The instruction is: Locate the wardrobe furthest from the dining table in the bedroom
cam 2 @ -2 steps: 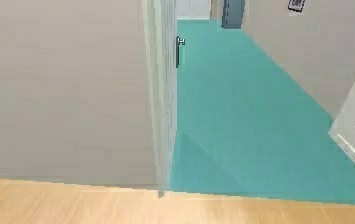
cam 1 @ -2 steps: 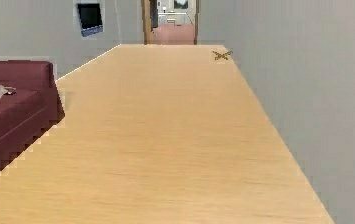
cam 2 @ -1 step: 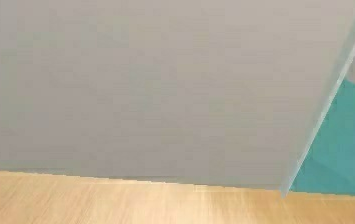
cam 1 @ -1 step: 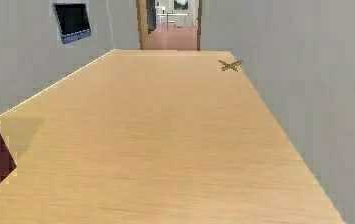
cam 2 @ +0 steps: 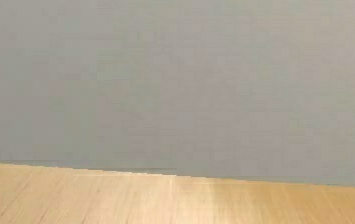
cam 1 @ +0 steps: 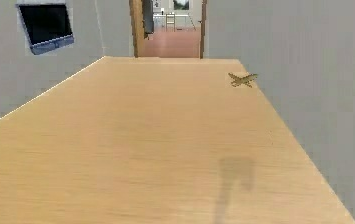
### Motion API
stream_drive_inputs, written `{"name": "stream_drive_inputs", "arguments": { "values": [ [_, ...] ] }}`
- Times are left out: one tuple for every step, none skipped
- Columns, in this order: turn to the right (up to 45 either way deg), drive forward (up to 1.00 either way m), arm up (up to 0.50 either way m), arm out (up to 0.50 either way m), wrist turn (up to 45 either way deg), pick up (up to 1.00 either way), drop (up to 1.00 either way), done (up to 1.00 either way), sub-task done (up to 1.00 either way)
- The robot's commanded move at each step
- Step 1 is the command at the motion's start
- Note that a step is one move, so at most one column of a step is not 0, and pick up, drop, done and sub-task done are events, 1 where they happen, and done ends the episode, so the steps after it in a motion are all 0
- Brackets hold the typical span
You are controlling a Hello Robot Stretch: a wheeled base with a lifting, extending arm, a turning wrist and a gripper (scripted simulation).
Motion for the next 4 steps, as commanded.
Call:
{"name": "stream_drive_inputs", "arguments": {
  "values": [
    [0.0, 1.00, 0.00, 0.00, 0.0, 0.00, 0.00, 0.00, 0.00],
    [0.0, 1.00, 0.00, 0.00, 0.0, 0.00, 0.00, 0.00, 0.00],
    [0.0, 1.00, 0.00, 0.00, 0.0, 0.00, 0.00, 0.00, 0.00],
    [0.0, 1.00, 0.00, 0.00, 0.0, 0.00, 0.00, 0.00, 0.00]
  ]
}}
